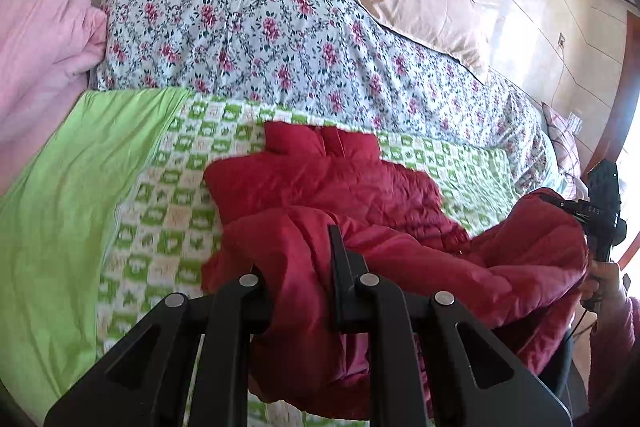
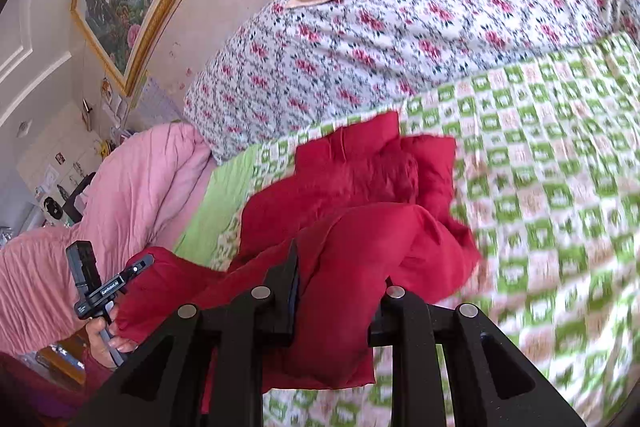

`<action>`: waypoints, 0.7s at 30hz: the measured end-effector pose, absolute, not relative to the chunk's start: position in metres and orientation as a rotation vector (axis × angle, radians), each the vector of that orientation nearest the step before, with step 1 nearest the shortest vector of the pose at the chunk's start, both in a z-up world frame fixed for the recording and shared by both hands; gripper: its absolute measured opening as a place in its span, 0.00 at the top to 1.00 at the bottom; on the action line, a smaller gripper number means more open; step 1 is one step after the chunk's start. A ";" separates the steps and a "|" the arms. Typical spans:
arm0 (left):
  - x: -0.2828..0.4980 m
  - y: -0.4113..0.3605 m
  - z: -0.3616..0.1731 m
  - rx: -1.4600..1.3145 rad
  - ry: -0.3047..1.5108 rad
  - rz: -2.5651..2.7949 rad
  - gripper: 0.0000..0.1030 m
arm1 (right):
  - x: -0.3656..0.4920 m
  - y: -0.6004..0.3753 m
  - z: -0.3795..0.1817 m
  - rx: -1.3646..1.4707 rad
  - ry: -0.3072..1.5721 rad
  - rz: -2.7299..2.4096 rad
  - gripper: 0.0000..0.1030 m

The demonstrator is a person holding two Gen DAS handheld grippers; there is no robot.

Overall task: Fold large clothes
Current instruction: 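Lift the hem with both tools and carry it toward the collar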

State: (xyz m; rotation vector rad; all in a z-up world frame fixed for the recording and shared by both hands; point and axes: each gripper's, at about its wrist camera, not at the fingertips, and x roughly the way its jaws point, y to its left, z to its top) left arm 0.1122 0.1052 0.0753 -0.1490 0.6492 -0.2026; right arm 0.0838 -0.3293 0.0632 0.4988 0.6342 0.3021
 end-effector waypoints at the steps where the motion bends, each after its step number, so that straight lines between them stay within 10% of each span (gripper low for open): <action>1: 0.119 0.106 0.076 -0.155 0.647 -0.203 0.86 | 0.091 -0.329 0.065 0.497 0.629 0.298 0.79; 21: 0.280 0.136 0.037 -0.256 0.738 -0.136 0.86 | 0.260 -0.363 0.036 0.681 0.672 0.240 0.78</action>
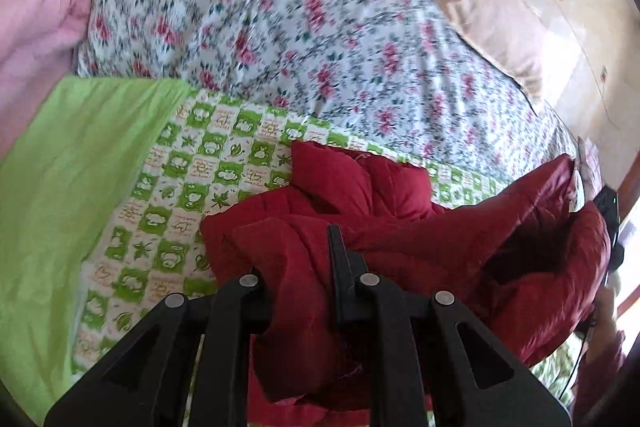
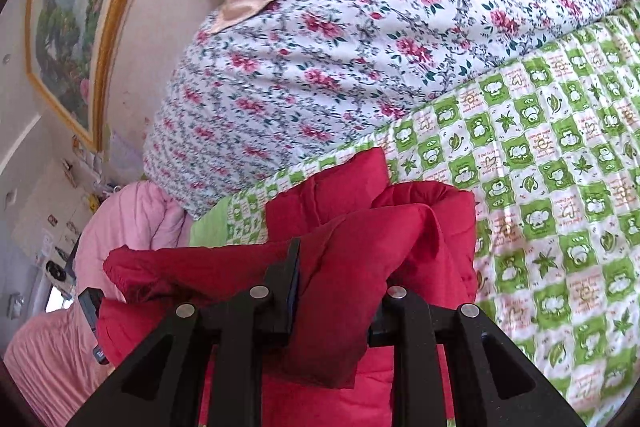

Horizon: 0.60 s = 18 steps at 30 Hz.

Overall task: Fold large clothes
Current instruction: 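Lift the hem with both tools and carry it toward the collar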

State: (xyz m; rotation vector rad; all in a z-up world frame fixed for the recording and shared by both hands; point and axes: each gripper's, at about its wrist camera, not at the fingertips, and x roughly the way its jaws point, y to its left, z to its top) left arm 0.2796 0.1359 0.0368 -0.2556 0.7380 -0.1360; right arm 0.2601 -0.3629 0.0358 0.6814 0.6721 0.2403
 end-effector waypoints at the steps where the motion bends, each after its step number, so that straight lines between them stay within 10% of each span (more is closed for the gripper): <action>1: 0.287 0.138 0.032 -0.263 0.748 -0.130 0.86 | 0.269 -0.364 0.032 0.682 0.679 0.229 0.78; 18: 0.395 0.156 -0.044 -0.273 0.867 -0.050 0.83 | 0.376 -0.380 -0.050 0.755 0.746 0.079 0.77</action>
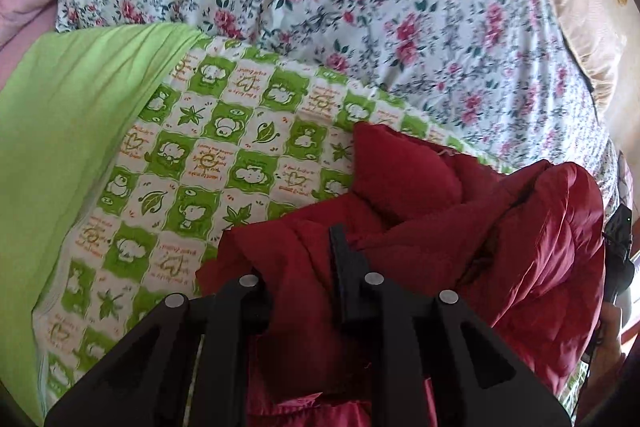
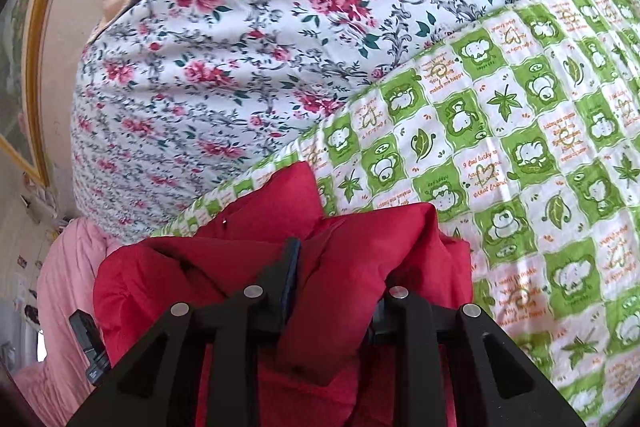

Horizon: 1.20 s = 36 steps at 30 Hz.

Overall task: Fold large clothes
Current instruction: 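Lift the hem with both tools and carry it toward the collar, then lay the hem over the collar with both tools and open them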

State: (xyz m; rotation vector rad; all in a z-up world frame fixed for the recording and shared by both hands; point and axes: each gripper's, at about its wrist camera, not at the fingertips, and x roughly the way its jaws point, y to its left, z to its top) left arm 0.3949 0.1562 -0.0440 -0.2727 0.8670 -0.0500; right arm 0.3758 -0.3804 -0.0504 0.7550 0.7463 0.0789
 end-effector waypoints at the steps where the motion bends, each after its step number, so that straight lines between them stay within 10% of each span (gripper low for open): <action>1: 0.398 0.158 -0.046 -0.282 0.869 -0.053 0.83 | 0.379 -0.381 -0.053 0.759 0.746 0.076 0.77; 16: 0.422 0.174 -0.043 -0.364 0.856 -0.058 0.79 | 0.412 -0.397 -0.085 0.845 0.757 0.024 0.76; 21: 0.395 0.185 -0.006 -0.306 0.773 0.043 0.51 | 0.409 -0.407 -0.087 0.879 0.747 0.041 0.74; 25: 0.364 0.200 0.027 -0.321 0.690 0.039 0.50 | 0.410 -0.410 -0.085 0.881 0.748 0.030 0.71; 36: 0.327 0.085 0.015 -0.171 0.815 -0.261 0.50 | 0.400 -0.429 -0.030 0.808 0.653 -0.032 0.33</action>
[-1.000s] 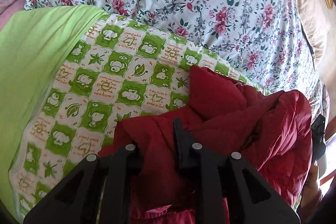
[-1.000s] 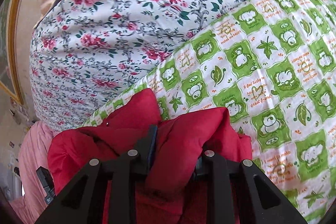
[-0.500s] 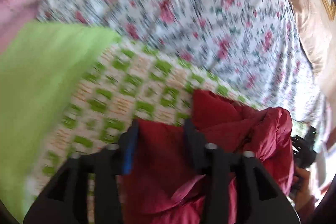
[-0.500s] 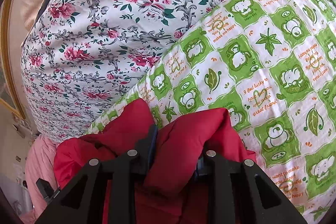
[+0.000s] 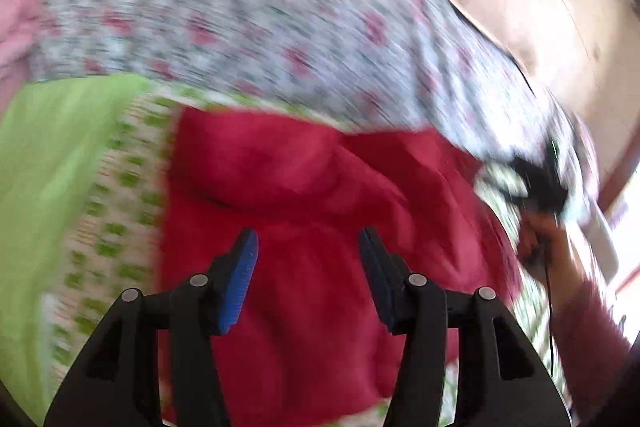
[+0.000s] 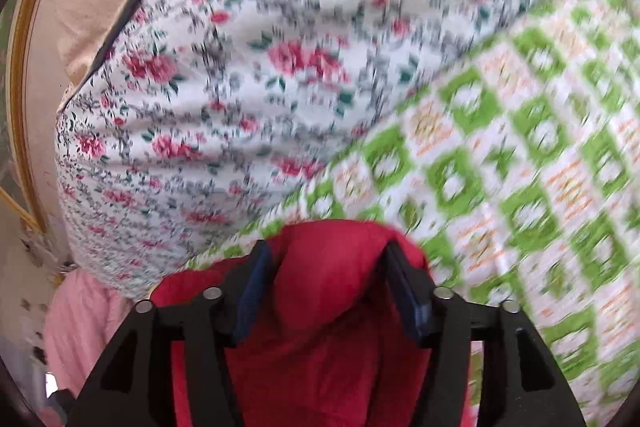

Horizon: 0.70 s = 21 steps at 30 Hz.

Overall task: Fold large clothes
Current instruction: 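Lay the hem over the collar with both tools and open them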

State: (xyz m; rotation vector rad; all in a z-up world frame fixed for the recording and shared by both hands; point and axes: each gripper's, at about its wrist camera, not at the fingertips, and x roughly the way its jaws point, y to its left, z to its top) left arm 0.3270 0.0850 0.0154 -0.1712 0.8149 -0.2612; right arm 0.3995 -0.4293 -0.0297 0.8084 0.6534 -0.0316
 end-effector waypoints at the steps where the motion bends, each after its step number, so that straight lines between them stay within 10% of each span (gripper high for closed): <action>1: 0.324 0.068 0.011 -0.152 0.833 -0.300 0.50 | 0.396 -0.431 -0.022 0.782 0.636 -0.059 0.33; 21: 0.366 0.004 -0.057 0.108 0.904 -0.211 0.50 | 0.359 -0.226 -0.018 0.126 0.843 0.272 0.33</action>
